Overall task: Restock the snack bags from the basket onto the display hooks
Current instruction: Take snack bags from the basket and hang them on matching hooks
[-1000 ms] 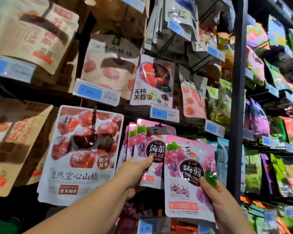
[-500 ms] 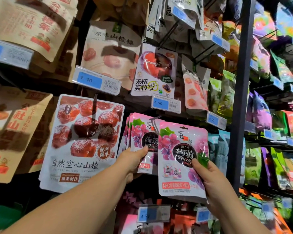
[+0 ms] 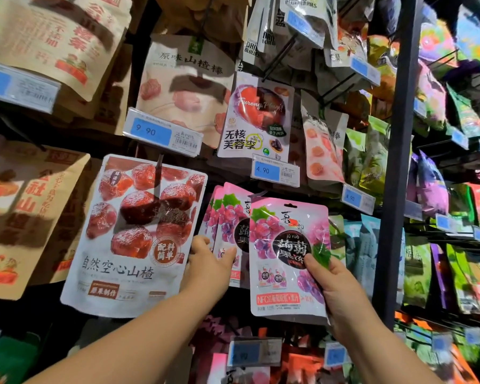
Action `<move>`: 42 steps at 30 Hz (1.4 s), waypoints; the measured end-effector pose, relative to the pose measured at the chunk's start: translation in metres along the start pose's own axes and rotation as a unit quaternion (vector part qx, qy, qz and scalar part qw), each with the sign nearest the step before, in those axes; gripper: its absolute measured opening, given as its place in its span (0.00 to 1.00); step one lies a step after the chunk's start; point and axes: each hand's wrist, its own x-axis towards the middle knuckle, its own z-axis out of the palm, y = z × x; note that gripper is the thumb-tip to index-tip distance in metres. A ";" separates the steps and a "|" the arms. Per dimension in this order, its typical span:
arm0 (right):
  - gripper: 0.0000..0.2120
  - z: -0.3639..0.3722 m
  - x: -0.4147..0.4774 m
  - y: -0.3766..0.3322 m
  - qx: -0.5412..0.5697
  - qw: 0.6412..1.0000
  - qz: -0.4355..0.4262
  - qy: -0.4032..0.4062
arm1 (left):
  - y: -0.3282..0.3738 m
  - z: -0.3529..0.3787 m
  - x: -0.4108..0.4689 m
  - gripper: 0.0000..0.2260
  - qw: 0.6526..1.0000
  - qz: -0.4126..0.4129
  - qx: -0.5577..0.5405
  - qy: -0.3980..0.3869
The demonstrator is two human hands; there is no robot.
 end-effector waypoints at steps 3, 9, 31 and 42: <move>0.15 0.002 0.003 0.000 0.008 1.000 -0.014 0.001 | -0.001 -0.002 -0.009 0.24 0.998 0.048 0.031 0.032; 0.19 0.014 0.008 0.003 0.025 0.999 -0.024 -0.002 | -0.003 -0.004 -0.023 0.19 0.995 0.095 0.023 0.032; 0.14 0.026 0.045 0.012 -0.012 0.999 -0.022 -0.026 | 0.009 0.010 -0.015 0.34 0.930 0.044 -0.307 -0.197; 0.20 0.026 0.058 0.021 -0.090 0.996 -0.023 -0.014 | 0.004 0.013 -0.012 0.39 0.963 0.089 -0.227 -0.117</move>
